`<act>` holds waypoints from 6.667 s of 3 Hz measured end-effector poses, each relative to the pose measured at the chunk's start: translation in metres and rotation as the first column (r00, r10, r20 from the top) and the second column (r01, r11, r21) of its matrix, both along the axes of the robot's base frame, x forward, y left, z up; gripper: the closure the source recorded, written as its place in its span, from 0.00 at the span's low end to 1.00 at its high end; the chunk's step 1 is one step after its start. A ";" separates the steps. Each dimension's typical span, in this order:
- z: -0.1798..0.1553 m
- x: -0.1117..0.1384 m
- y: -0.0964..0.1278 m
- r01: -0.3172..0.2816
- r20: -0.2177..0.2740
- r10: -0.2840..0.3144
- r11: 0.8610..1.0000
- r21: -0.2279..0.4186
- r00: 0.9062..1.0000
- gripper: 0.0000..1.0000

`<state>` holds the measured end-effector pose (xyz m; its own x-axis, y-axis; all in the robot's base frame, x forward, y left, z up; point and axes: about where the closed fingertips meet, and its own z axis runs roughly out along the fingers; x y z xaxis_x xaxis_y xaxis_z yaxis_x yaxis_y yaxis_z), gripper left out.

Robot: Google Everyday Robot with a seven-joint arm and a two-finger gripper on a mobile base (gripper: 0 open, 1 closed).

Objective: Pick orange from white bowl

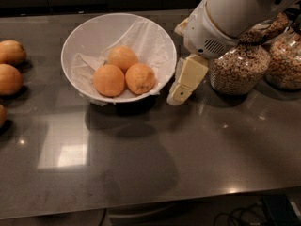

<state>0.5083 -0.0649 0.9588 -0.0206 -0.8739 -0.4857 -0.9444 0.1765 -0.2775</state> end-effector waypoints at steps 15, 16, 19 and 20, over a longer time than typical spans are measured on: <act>-0.095 0.085 0.081 0.036 -0.096 -0.020 0.985 0.170 0.995 0.28; -0.101 0.085 0.082 0.040 -0.108 -0.022 0.985 0.166 0.994 0.29; -0.105 0.086 0.083 0.041 -0.114 -0.022 0.986 0.164 0.993 0.95; -0.104 0.086 0.083 0.040 -0.114 -0.021 0.986 0.165 0.993 1.00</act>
Offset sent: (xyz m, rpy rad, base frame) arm 0.0392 0.0439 -0.0308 0.1110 0.0511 0.0110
